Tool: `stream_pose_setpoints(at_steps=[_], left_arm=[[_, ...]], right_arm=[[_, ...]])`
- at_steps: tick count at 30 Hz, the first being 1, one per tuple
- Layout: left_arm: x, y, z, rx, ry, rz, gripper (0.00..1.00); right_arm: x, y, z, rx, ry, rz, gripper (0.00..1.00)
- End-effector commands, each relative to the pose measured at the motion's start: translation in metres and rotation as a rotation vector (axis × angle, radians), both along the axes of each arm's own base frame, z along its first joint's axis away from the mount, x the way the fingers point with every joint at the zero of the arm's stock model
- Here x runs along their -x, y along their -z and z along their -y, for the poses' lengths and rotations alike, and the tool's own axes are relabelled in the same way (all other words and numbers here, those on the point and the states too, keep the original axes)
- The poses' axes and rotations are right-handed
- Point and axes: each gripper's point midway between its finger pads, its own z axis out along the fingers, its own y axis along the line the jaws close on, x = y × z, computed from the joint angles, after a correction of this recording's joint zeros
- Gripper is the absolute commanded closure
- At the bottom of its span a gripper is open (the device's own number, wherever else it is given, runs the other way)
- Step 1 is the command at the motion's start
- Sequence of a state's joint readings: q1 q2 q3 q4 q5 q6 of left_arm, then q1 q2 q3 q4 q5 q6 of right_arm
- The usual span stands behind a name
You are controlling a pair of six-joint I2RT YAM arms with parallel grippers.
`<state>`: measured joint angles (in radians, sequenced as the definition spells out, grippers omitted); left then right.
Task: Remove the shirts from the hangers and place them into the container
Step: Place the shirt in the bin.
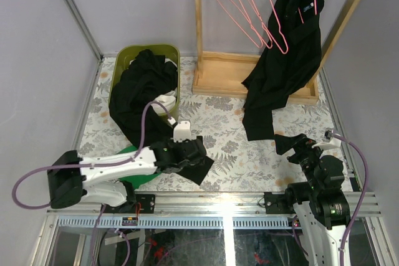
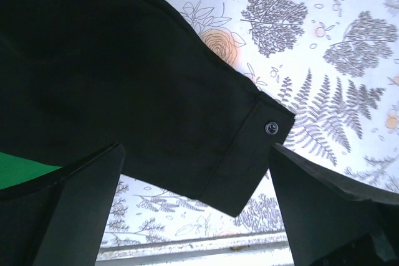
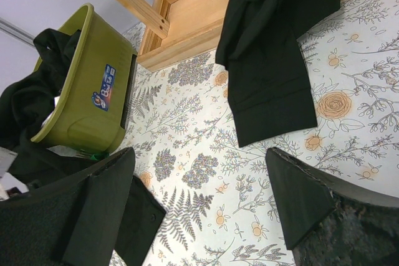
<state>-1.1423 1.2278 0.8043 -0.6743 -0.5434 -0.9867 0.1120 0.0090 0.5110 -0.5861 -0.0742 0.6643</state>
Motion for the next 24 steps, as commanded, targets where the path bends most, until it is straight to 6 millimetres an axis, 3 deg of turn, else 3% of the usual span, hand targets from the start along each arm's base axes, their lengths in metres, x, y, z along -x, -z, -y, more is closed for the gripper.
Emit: stream_pose_setpoints(at_steps=[1, 7, 17, 19, 24], left_arm=[[-0.017, 0.009, 0.019, 0.020, -0.098, 0.077, 0.03], [0.008, 0.054, 0.036, -0.001, 0.010, -0.036, 0.06], [0.029, 0.102, 0.021, -0.108, 0.059, -0.145, 0.25], [0.032, 0.109, 0.016, -0.135, 0.066, -0.157, 0.32], [0.035, 0.113, 0.014, -0.183, 0.086, -0.155, 0.66]], right_arm=[[0.001, -0.011, -0.005, -0.016, -0.028, 0.042, 0.07], [0.001, -0.011, -0.006, -0.016, -0.030, 0.040, 0.07], [0.001, -0.010, -0.006, -0.017, -0.031, 0.039, 0.07], [0.001, -0.010, -0.006, -0.017, -0.031, 0.039, 0.07], [0.001, -0.010, -0.006, -0.016, -0.030, 0.039, 0.07]])
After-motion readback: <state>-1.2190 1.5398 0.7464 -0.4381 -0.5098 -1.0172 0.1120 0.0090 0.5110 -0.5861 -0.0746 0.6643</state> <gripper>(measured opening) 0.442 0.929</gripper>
